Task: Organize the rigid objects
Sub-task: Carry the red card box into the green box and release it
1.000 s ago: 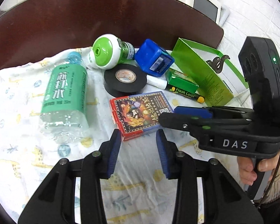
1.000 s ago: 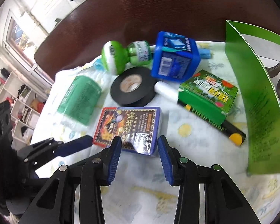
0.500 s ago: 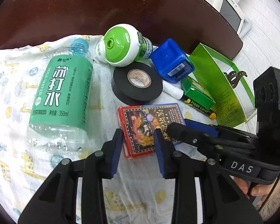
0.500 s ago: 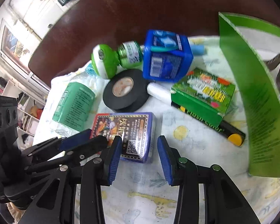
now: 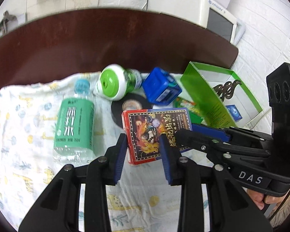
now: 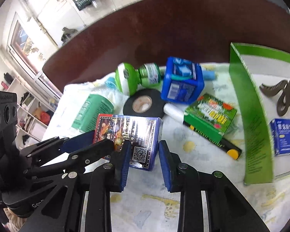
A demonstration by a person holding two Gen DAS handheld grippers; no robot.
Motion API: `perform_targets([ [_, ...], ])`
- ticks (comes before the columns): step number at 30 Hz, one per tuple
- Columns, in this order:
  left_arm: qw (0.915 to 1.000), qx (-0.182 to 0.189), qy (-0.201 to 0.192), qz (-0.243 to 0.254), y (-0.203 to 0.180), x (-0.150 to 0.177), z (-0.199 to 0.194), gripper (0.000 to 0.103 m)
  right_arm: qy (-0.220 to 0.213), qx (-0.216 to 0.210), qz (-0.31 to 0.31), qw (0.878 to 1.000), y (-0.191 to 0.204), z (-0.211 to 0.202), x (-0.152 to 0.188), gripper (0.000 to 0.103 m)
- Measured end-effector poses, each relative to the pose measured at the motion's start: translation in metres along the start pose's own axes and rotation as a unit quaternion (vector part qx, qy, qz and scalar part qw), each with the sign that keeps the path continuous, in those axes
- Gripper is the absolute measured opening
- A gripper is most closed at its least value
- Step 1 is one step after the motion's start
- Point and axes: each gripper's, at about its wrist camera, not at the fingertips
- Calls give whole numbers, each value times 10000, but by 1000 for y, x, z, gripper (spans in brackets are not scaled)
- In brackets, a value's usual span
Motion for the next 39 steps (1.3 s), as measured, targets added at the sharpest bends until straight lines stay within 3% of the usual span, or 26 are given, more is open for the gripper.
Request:
perform_targets([
  [8,9982,14,-406,451,-35,-19,-23,32,-591,-50,-21,9982,-2,-45,-4,32],
  [16,9918,184,-577,1129,-97,-43,-21,32,-1218,119,261,9921,-36,-98,1,32],
  [27,9807,618,-339,1823,-185,-71,21,32,-1742,426,1097,9777,-117,-143,15,32],
  [39,9736,857,45,2115,-228,-83,67,32,-1854,577,1719,9658,-179,-149,28,32],
])
Point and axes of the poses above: each gripper's, at about its wrist camera, not at the fingertips, and z roughly the way its jaws point, y to its left, x to its underside, and after that the axes turned 2 degrees about y, right-handed
